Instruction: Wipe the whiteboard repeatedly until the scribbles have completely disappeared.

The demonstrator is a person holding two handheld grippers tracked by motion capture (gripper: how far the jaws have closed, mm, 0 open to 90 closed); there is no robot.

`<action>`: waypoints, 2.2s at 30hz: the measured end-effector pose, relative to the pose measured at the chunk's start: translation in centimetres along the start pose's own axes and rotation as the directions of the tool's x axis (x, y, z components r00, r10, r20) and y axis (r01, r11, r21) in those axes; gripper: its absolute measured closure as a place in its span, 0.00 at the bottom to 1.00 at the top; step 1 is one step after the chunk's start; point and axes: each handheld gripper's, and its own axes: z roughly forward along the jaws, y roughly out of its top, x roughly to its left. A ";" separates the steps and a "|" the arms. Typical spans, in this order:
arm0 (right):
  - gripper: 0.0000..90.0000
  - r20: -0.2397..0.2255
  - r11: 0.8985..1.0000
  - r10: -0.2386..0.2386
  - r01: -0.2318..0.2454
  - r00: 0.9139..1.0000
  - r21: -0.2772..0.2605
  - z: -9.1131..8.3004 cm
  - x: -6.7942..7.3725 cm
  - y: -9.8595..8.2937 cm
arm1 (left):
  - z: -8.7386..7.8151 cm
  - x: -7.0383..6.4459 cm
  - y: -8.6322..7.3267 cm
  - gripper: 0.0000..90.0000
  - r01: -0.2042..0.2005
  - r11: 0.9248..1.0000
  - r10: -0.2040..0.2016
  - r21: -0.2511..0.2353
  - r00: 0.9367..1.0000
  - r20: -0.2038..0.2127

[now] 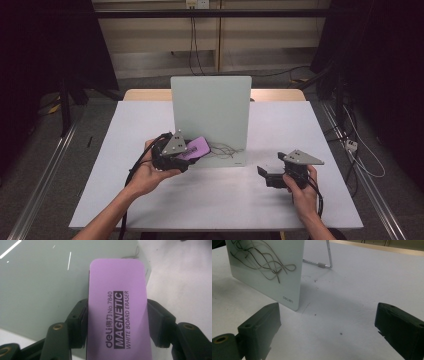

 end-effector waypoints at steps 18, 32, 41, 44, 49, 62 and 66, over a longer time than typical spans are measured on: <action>0.07 -0.002 1.000 -0.001 0.001 1.000 0.002 0.0 0.0 0.0 | 1.3 0.2 -0.1 0.46 -0.081 0.996 0.081 0.024 0.997 -0.019; 0.07 -0.005 1.000 -0.004 0.004 1.000 0.002 -0.1 0.0 -0.1 | 2.2 -0.4 -0.4 0.46 -0.102 0.994 0.102 0.036 0.995 -0.002; 0.07 -0.006 1.000 -0.007 0.007 1.000 0.000 -0.1 0.0 -0.1 | 3.2 -1.3 -0.8 0.46 -0.135 0.989 0.134 0.059 0.991 0.020; 0.07 -0.006 1.000 -0.003 0.003 1.000 0.004 -0.1 0.0 0.0 | 3.5 -1.6 -1.0 0.46 -0.144 0.987 0.143 0.070 0.989 0.029; 0.07 -0.007 1.000 -0.004 0.004 1.000 0.003 -0.2 0.0 0.0 | 3.5 -1.6 -0.9 0.46 -0.141 0.987 0.139 0.072 0.990 0.028; 0.07 -0.006 1.000 0.000 0.000 1.000 0.003 -0.1 0.1 0.0 | 0.6 0.6 -0.5 0.46 -0.094 0.996 0.093 -0.008 0.994 -0.063; 0.07 -0.006 1.000 0.000 0.000 1.000 0.004 -0.1 0.1 0.0 | 1.1 0.2 -0.8 0.46 -0.105 0.994 0.105 0.011 0.993 -0.048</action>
